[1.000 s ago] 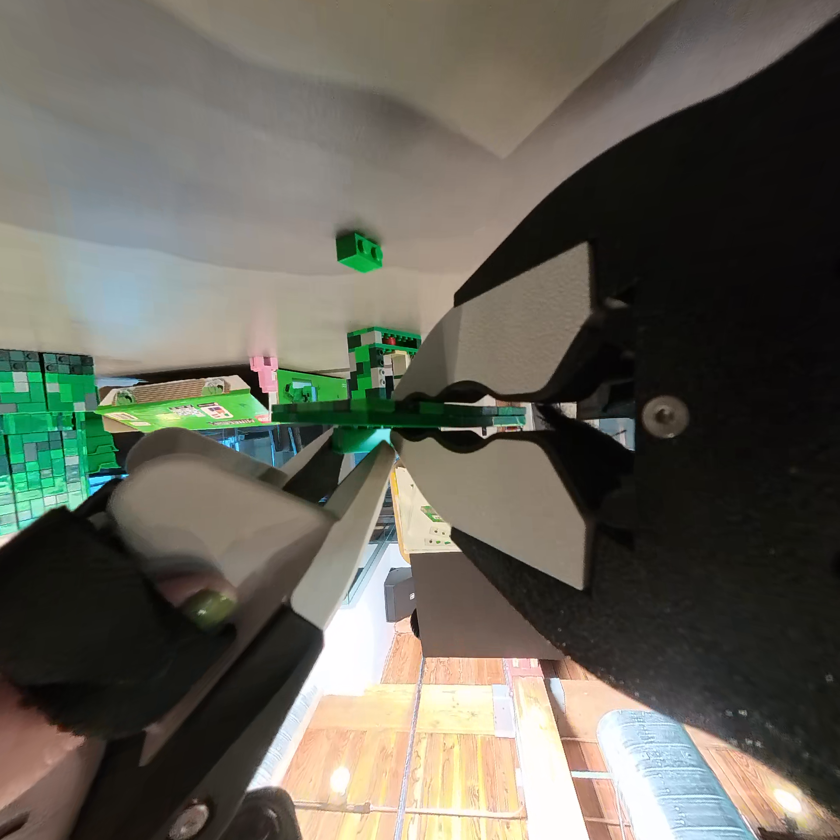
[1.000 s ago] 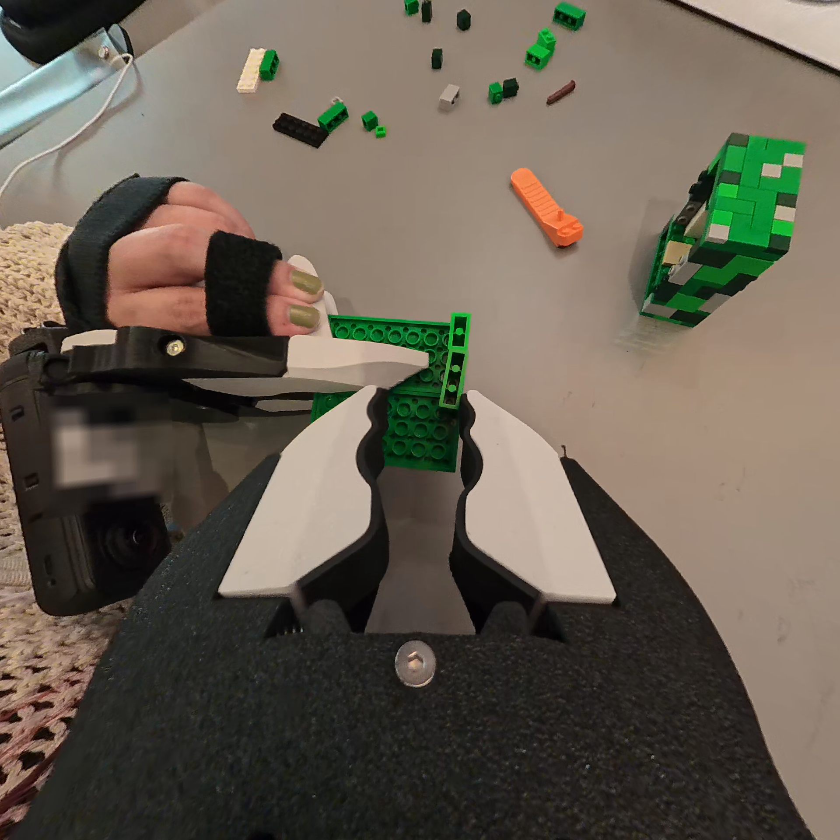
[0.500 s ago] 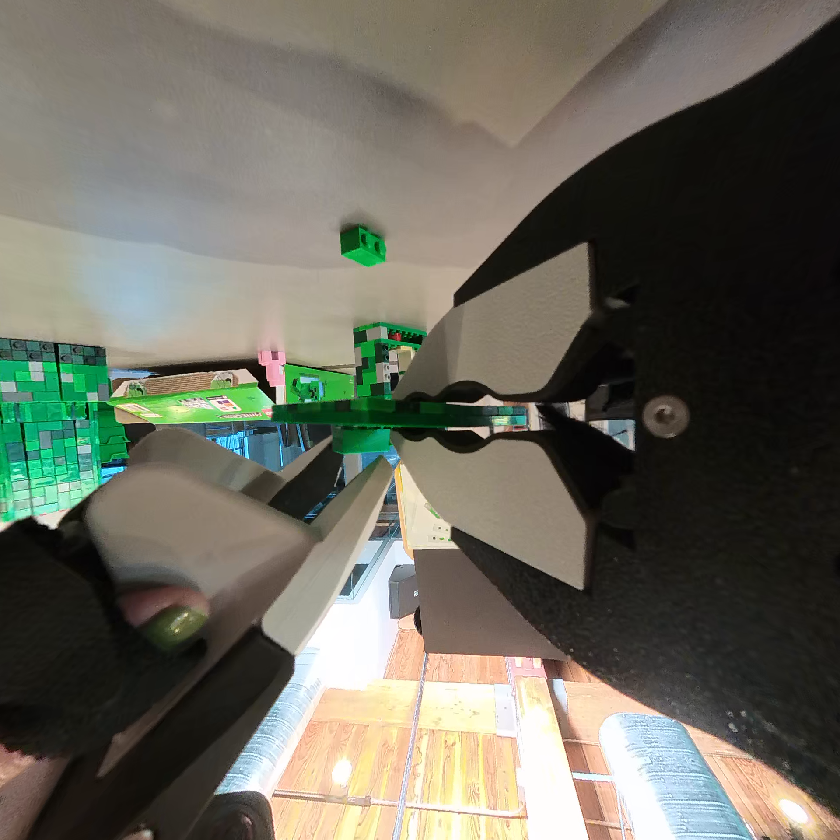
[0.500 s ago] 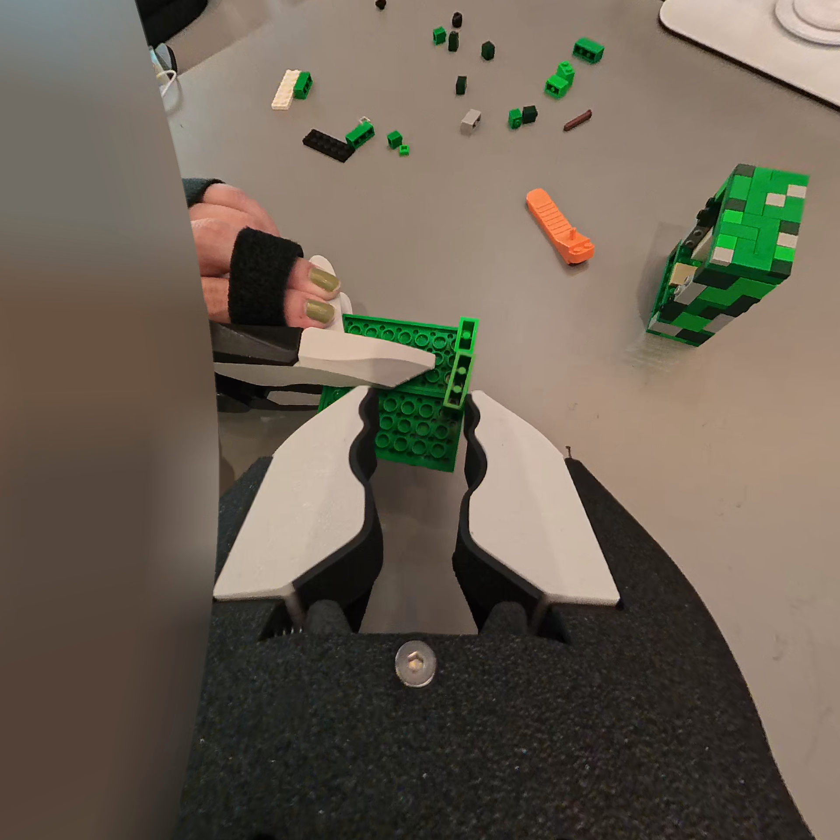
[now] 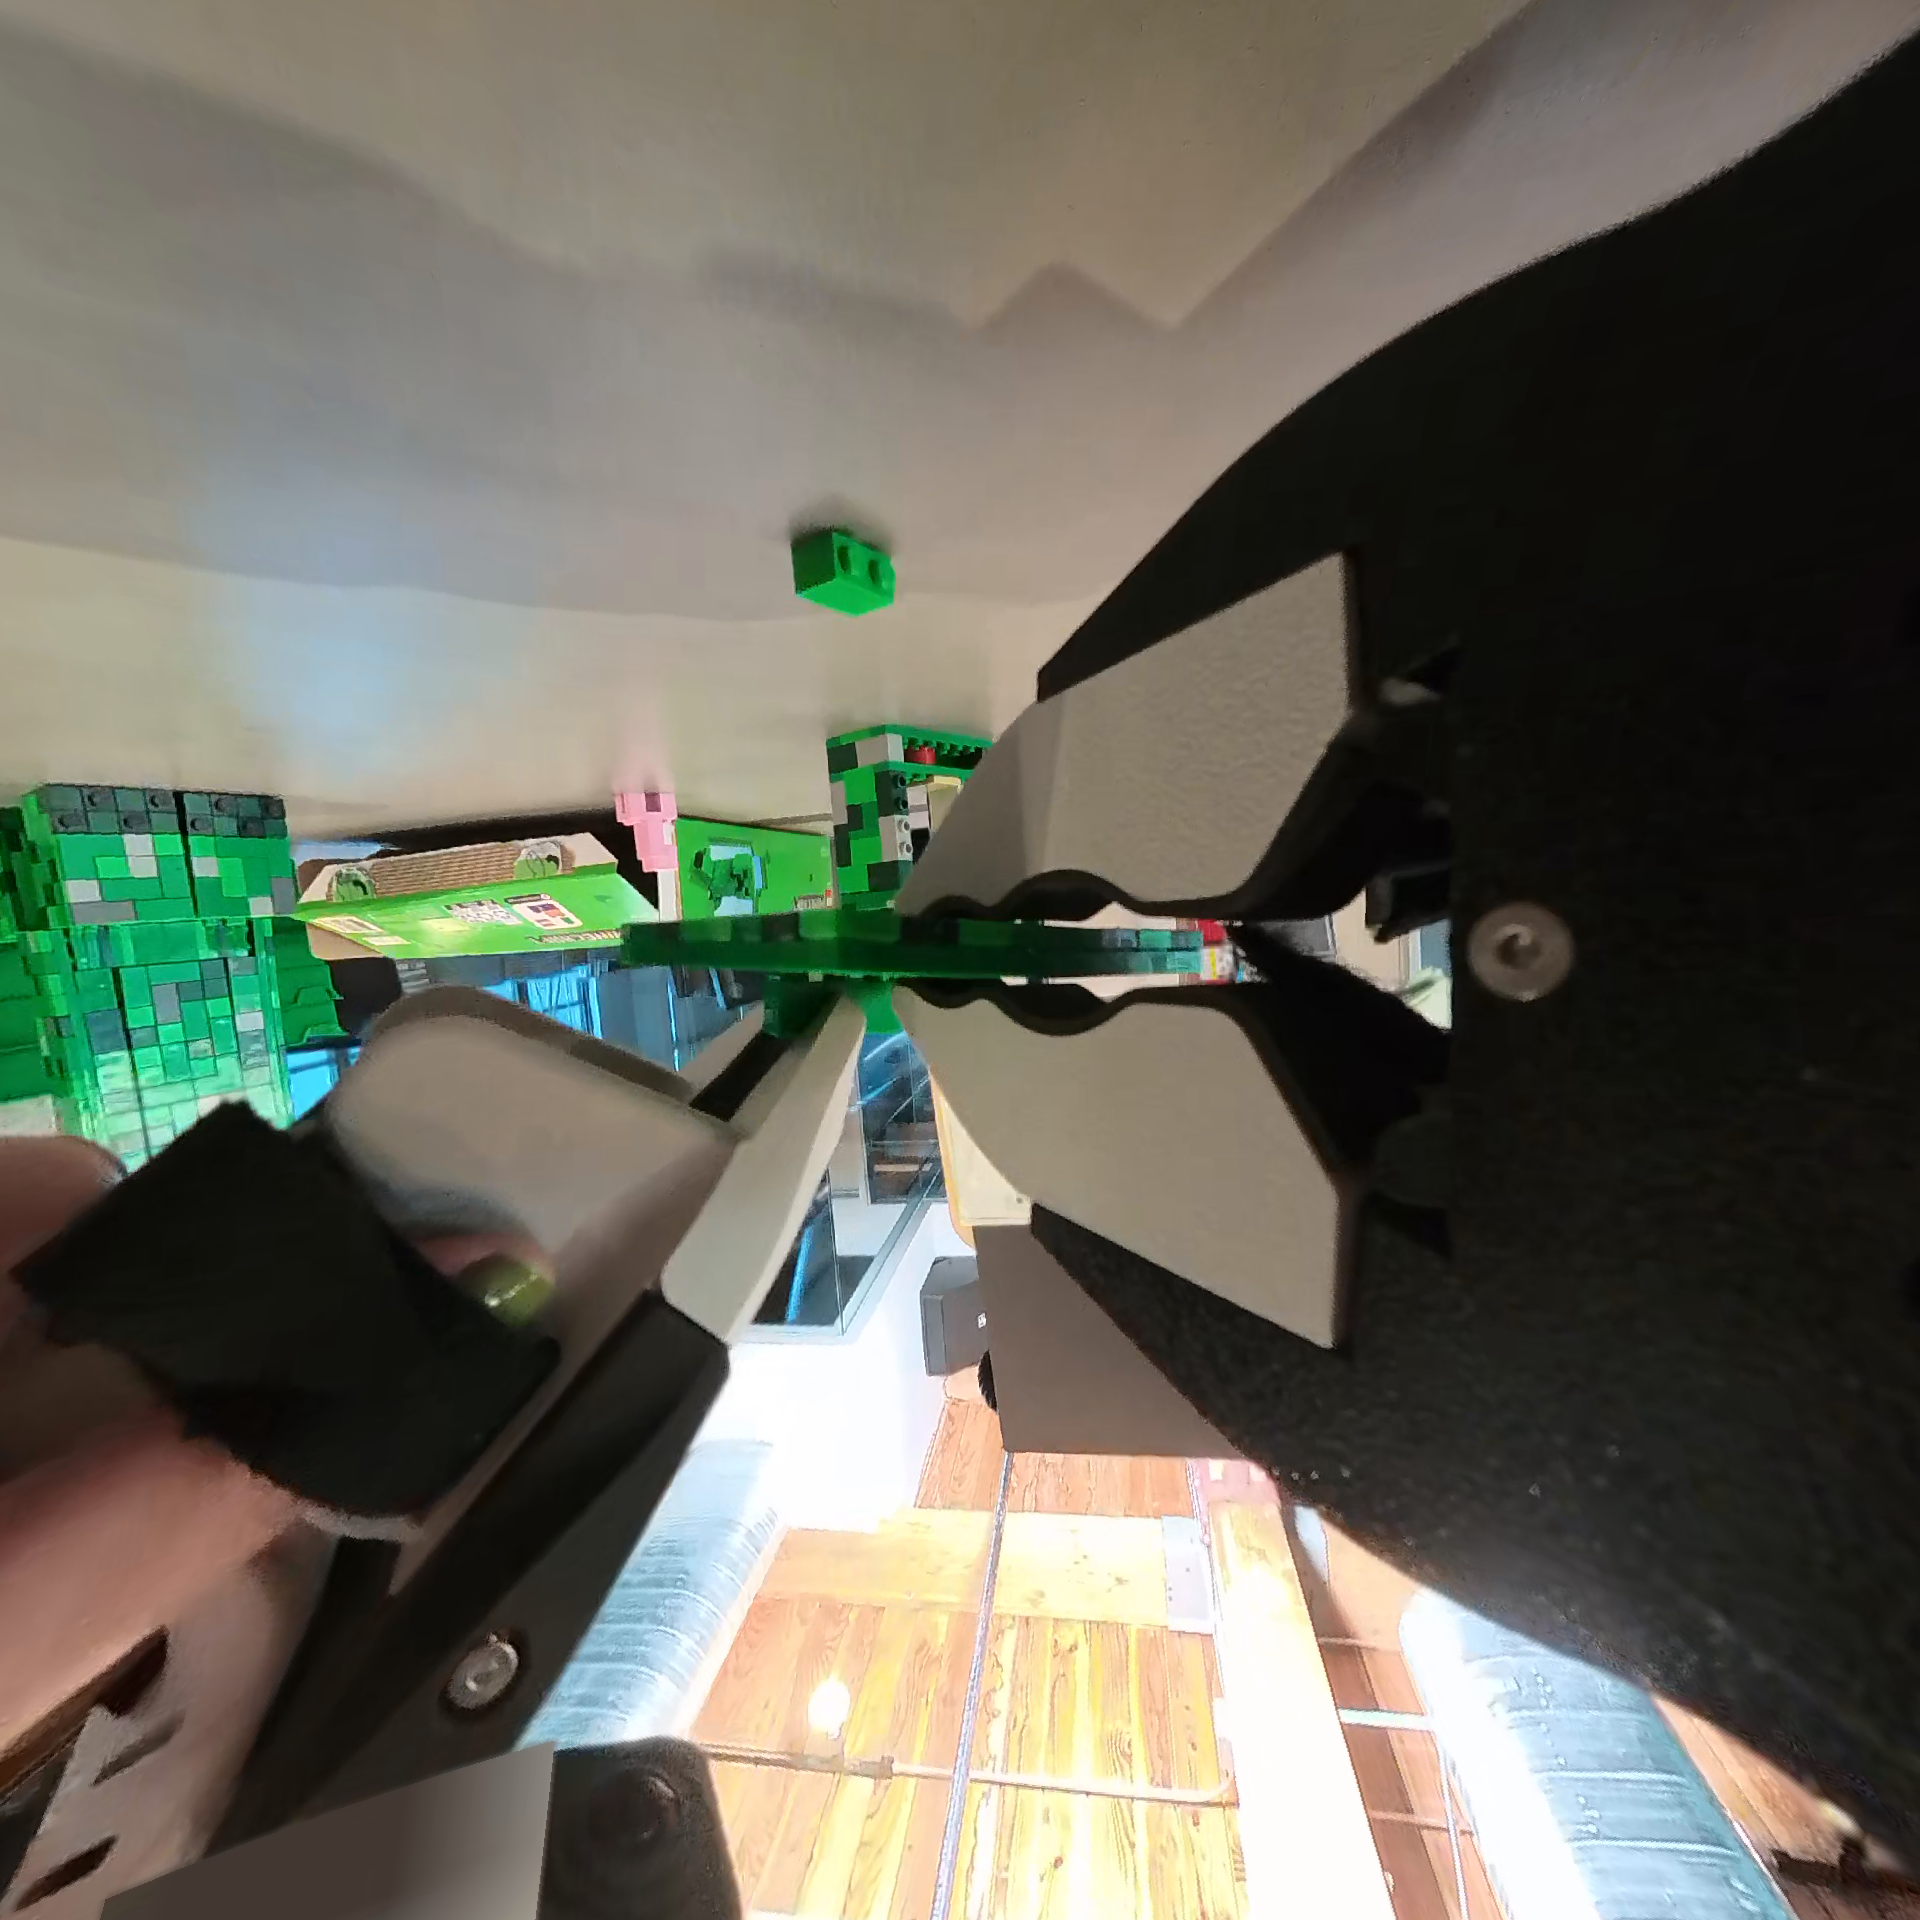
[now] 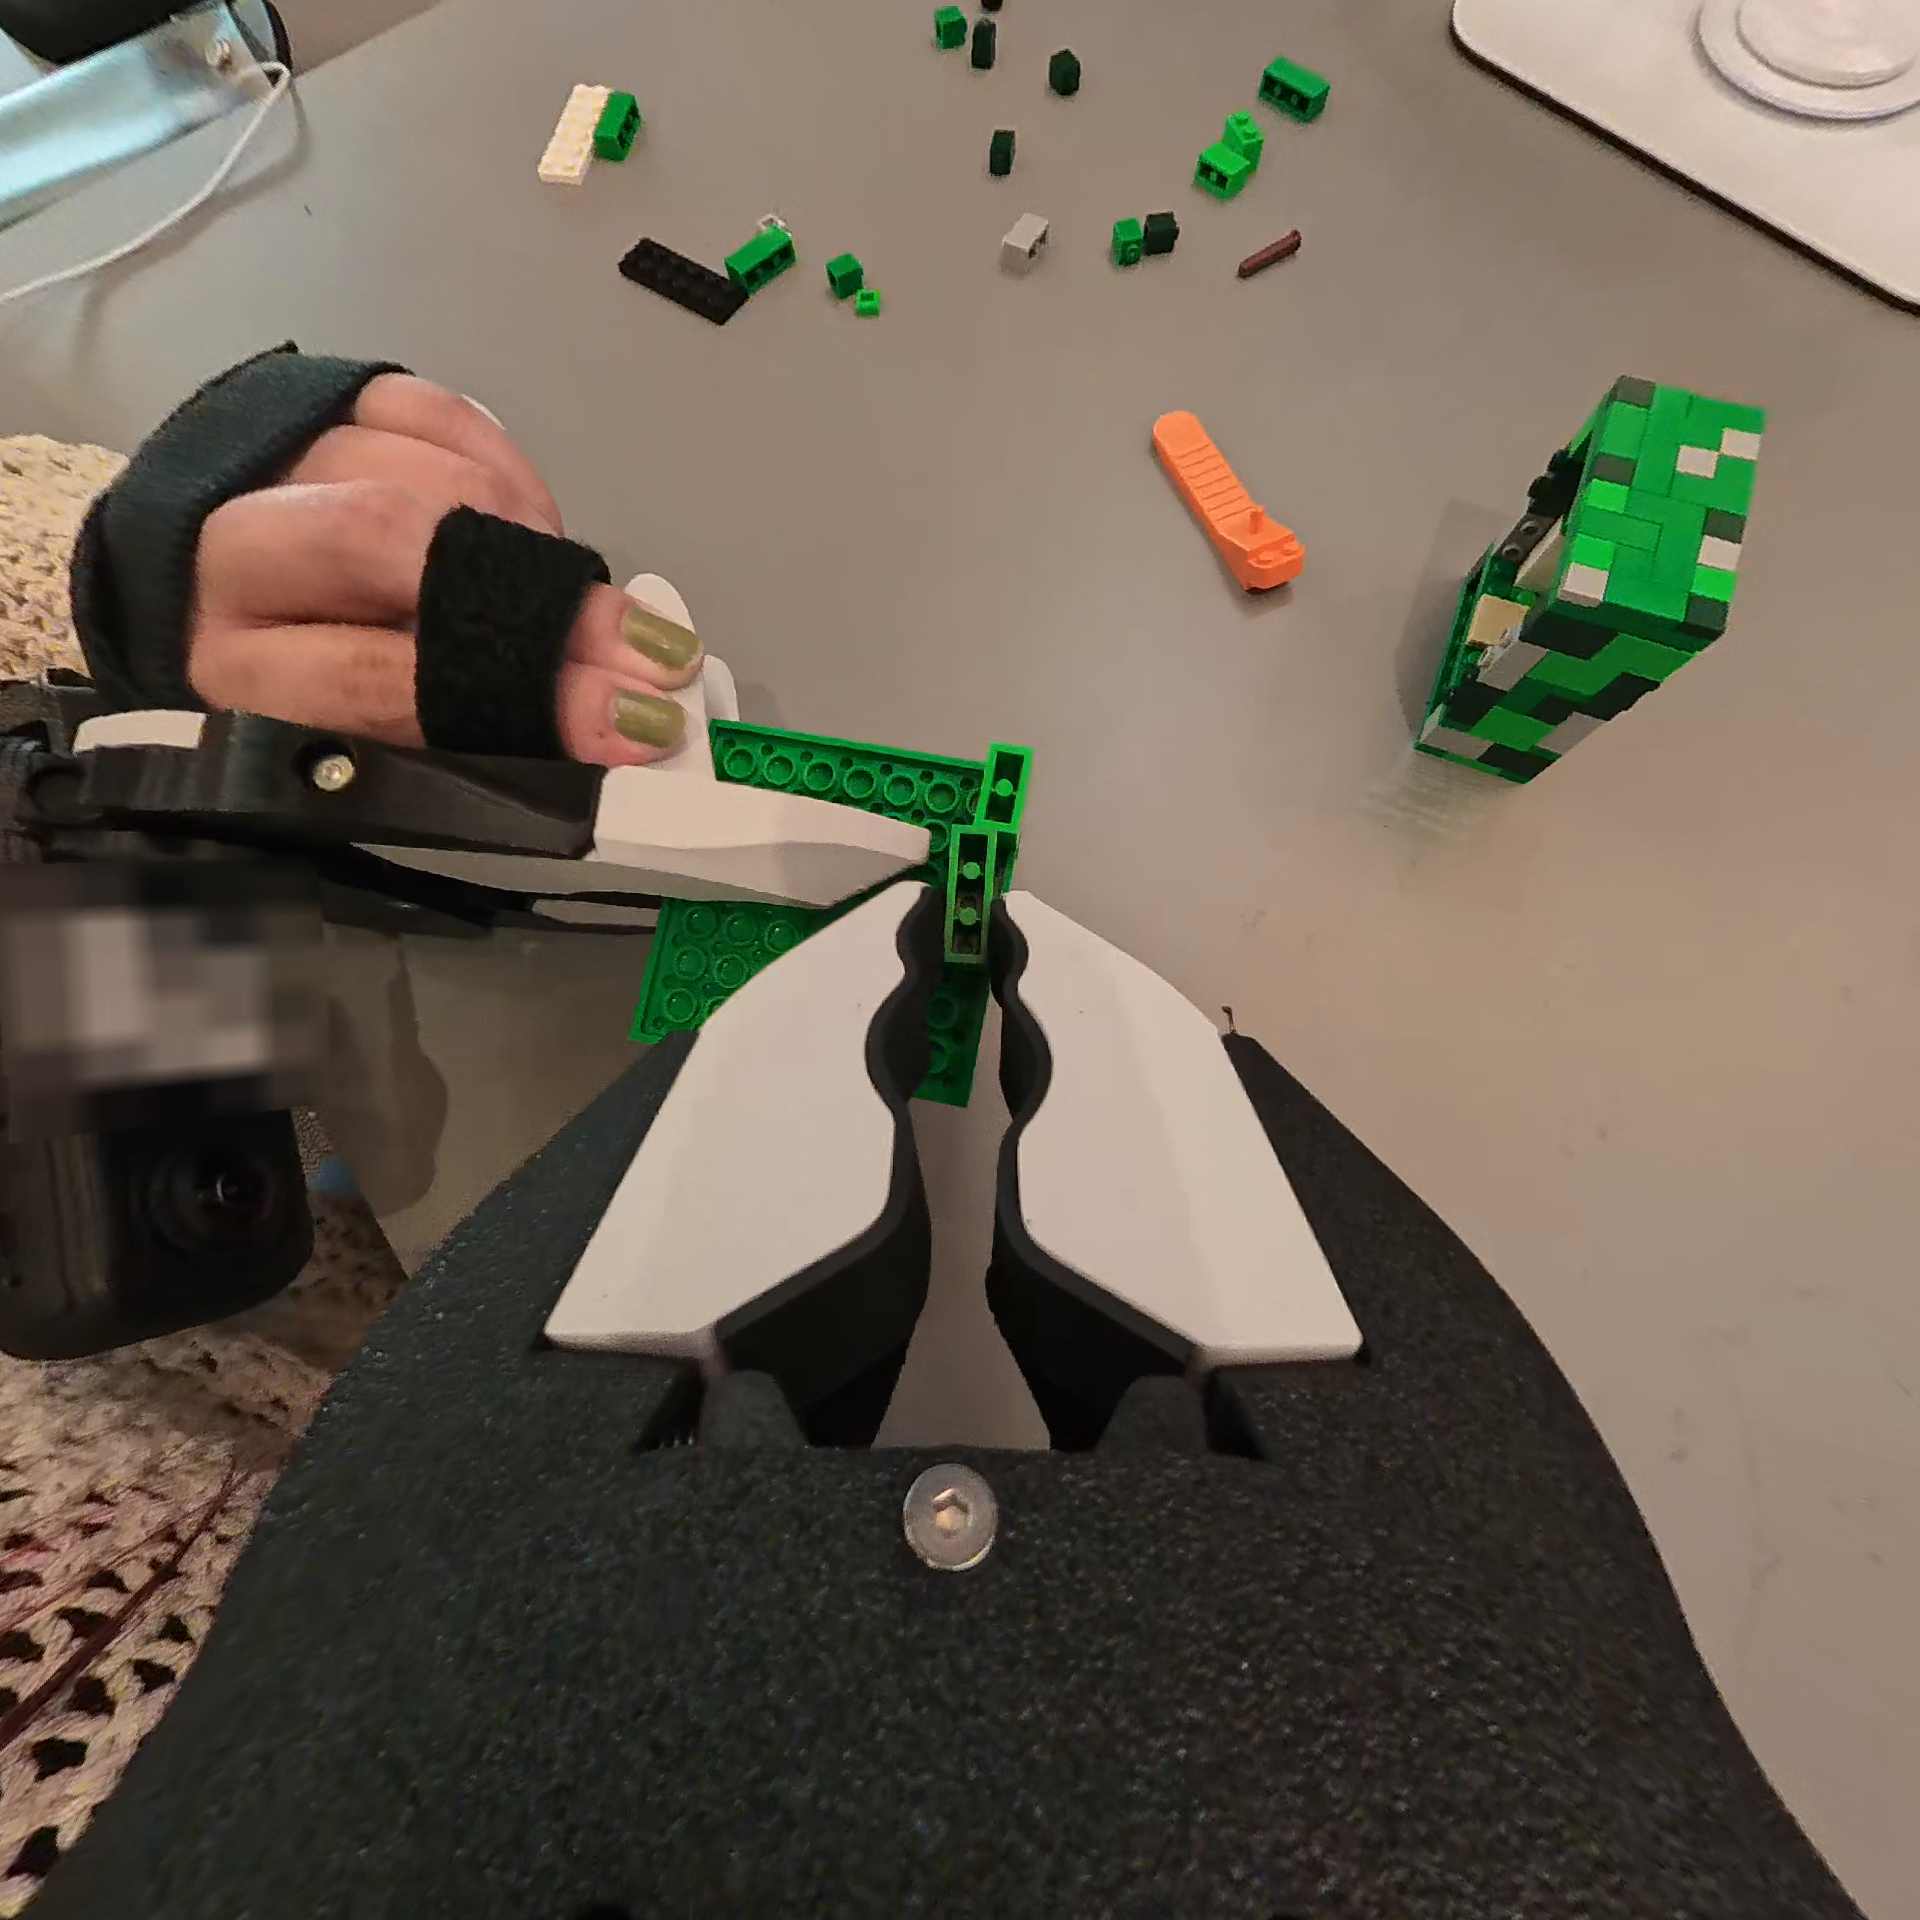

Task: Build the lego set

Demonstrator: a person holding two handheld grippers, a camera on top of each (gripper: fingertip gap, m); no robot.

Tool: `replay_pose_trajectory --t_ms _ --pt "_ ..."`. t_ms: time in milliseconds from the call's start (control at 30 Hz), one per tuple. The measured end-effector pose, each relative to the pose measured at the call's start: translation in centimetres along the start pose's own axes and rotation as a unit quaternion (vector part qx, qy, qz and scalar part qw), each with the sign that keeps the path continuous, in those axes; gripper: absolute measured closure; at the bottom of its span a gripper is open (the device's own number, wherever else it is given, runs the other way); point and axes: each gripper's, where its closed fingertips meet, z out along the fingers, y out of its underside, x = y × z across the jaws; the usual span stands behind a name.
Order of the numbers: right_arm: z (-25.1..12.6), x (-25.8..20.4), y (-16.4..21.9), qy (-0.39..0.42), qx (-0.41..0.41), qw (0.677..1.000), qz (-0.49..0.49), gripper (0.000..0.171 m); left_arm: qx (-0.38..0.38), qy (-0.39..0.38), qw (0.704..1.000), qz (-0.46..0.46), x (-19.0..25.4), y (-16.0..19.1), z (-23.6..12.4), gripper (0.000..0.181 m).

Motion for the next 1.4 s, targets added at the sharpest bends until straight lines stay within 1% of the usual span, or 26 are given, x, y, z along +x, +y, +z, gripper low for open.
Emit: replay_pose_trajectory --t_ms 100,300,567,633,800,900,1233,1333,1400 --pt "0.09 0.06 0.07 -0.002 -0.007 1.0 0.009 0.163 -0.005 0.0 1.0 0.006 0.04 0.09 0.03 0.176" --pt "0.17 0.42 -0.05 -0.009 0.006 0.998 0.054 0.163 -0.012 0.001 1.0 0.007 0.03 0.25 0.12 0.176" --pt "0.62 0.46 0.31 -0.01 0.007 0.995 0.1 0.163 -0.022 0.007 0.999 0.037 0.49 0.33 0.24 0.176" --pt "0.79 -0.18 0.34 -0.025 0.005 0.994 0.102 0.163 -0.024 0.013 0.999 0.037 0.67 0.34 0.31 0.176" --pt "0.87 0.45 0.15 0.021 0.007 0.998 0.064 0.163 -0.027 0.012 0.999 0.025 0.5 0.6 0.3 0.176" --pt "0.75 0.51 0.14 0.006 0.011 0.996 0.087 0.163 -0.025 0.012 0.999 0.025 0.48 0.53 0.3 0.176" --pt "0.55 0.4 0.0 0.007 0.021 0.995 0.092 0.163 -0.02 0.003 1.0 0.023 0.16 0.43 0.22 0.176" --pt "0.5 0.32 0.01 0.004 0.022 0.995 0.093 0.16 -0.02 0.003 1.0 0.022 0.17 0.43 0.22 0.176" --pt "0.45 0.31 0.03 0.003 0.021 0.996 0.091 0.156 -0.02 0.002 1.0 0.021 0.14 0.47 0.23 0.176"
